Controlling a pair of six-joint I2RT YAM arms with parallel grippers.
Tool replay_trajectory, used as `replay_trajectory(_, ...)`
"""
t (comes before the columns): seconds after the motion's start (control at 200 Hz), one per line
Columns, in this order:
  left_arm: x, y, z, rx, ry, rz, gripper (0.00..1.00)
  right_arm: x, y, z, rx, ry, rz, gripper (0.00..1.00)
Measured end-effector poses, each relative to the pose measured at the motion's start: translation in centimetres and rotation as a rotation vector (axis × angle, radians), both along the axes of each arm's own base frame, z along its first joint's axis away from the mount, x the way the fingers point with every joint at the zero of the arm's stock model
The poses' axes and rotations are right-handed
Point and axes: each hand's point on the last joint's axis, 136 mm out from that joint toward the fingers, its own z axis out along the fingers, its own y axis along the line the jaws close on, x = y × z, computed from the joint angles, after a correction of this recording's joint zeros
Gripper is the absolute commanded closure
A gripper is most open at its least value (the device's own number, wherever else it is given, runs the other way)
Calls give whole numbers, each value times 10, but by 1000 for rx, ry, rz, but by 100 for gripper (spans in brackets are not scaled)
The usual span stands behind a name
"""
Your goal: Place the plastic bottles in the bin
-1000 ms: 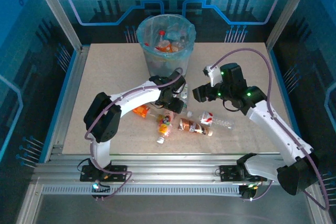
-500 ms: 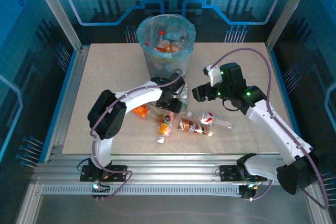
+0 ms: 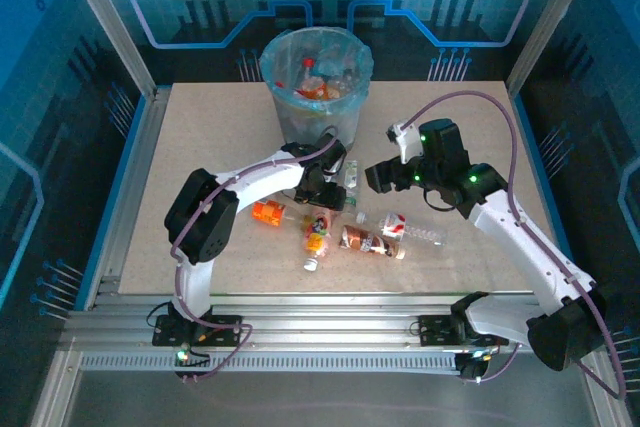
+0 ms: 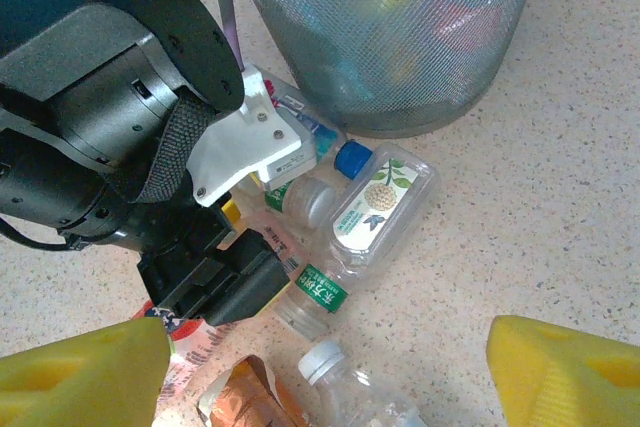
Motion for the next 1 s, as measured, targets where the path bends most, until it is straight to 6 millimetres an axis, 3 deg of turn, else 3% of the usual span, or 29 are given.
replay_trajectory(0.26, 0, -1, 0, -7, 2, -2, 44, 1, 1, 2, 5, -9, 1, 16)
replay_trajectory(0.57, -1, -1, 10, -18, -16, -1, 45, 2, 2, 3, 10, -12, 5, 16)
replay_trajectory(0.675, 0, 2, 35, -43, -67, 2, 45, 2, 2, 4, 11, -15, 5, 17)
replay_trajectory(1.0, -5, 23, 154, -155, -337, 38, 45, 2, 6, 27, 68, -85, 17, 21)
